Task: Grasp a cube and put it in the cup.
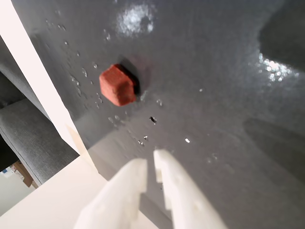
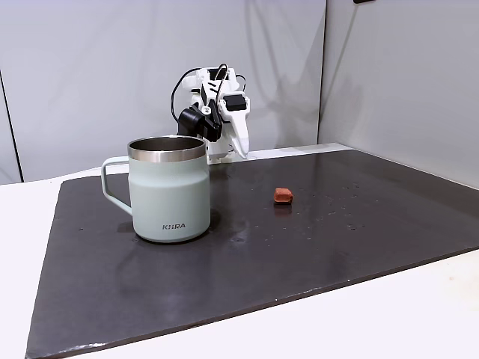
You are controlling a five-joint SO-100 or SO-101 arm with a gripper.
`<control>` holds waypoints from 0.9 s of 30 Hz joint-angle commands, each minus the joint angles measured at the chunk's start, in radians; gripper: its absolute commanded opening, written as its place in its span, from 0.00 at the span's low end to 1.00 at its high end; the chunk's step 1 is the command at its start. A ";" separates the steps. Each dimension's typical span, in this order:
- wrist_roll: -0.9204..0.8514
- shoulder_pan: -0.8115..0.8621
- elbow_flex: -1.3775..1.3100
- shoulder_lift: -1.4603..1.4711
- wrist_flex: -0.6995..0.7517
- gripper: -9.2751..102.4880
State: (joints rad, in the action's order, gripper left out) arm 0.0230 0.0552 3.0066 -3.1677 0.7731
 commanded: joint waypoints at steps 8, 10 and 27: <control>0.032 -0.029 -0.446 0.342 -0.078 0.08; 0.048 -0.040 -0.560 0.457 -0.074 0.08; 0.276 -0.161 -1.177 1.054 0.152 0.08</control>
State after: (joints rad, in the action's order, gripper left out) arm 0.2777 -0.0798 1.9267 -2.1445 0.8958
